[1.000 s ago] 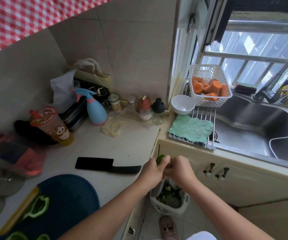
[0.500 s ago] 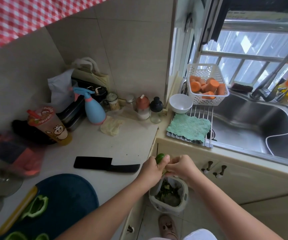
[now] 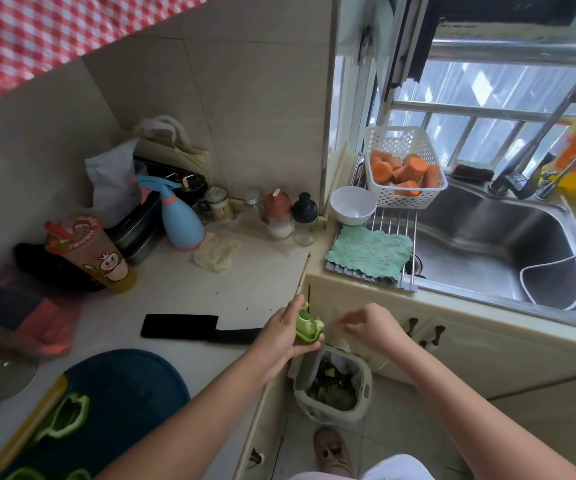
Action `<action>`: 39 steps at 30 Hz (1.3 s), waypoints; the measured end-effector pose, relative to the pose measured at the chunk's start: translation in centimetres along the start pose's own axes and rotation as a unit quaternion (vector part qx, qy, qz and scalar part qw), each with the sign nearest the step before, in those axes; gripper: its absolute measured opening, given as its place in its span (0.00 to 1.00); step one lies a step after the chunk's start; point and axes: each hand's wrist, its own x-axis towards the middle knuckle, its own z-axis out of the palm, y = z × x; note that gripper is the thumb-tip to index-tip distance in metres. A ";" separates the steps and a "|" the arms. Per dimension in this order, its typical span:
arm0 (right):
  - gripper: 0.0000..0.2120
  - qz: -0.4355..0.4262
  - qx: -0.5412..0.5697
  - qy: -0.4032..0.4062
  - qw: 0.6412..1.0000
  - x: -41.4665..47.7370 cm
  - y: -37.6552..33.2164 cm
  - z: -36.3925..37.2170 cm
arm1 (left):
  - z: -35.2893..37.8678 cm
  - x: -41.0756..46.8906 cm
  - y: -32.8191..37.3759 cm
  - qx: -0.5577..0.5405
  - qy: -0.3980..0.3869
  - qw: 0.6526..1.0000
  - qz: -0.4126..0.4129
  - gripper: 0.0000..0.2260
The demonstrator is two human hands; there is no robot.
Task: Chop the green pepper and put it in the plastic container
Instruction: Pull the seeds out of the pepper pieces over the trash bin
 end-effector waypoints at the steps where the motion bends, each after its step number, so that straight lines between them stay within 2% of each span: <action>1: 0.08 -0.009 -0.016 0.007 1.000 0.0 0.2 -0.1 | -0.1 -0.1 0.0 -0.012 -0.003 1.000 -0.004 0.19; 5: 0.06 -0.027 -0.017 0.045 0.998 -0.5 0.1 -0.6 | 0.0 -0.5 0.3 -0.029 -0.008 0.999 -0.020 0.21; 10: 0.07 -0.141 0.009 0.027 0.990 -1.5 -2.2 -1.0 | 0.4 -1.2 0.7 -0.056 -0.053 0.997 -0.033 0.22; 12: 0.09 -0.160 -0.010 0.026 0.987 -1.7 -2.9 -0.6 | 0.5 -1.4 0.8 -0.052 -0.085 0.994 -0.038 0.22; 17: 0.07 -0.164 -0.010 0.020 0.986 -1.4 -3.5 0.2 | 0.4 -1.3 1.1 -0.039 -0.100 0.994 -0.037 0.25; 22: 0.09 -0.150 -0.034 0.026 0.988 -1.0 -3.5 0.4 | 0.5 -1.4 0.8 0.031 -0.114 0.993 -0.004 0.30; 26: 0.09 -0.121 -0.051 0.028 0.991 -1.4 -4.3 -0.1 | 0.9 -1.5 0.9 0.052 -0.123 0.991 0.031 0.29; 32: 0.09 -0.104 0.007 0.033 0.994 -1.6 -4.5 -0.5 | 1.3 -1.9 1.4 0.062 -0.116 0.990 0.053 0.22; 36: 0.10 -0.089 0.023 0.044 0.995 -1.6 -4.5 0.0 | 1.1 -1.8 1.3 0.084 -0.108 0.989 0.047 0.29; 39: 0.11 -0.069 0.061 0.043 0.995 -1.5 -4.2 0.4 | 0.9 -1.7 1.1 0.088 -0.104 0.990 0.039 0.31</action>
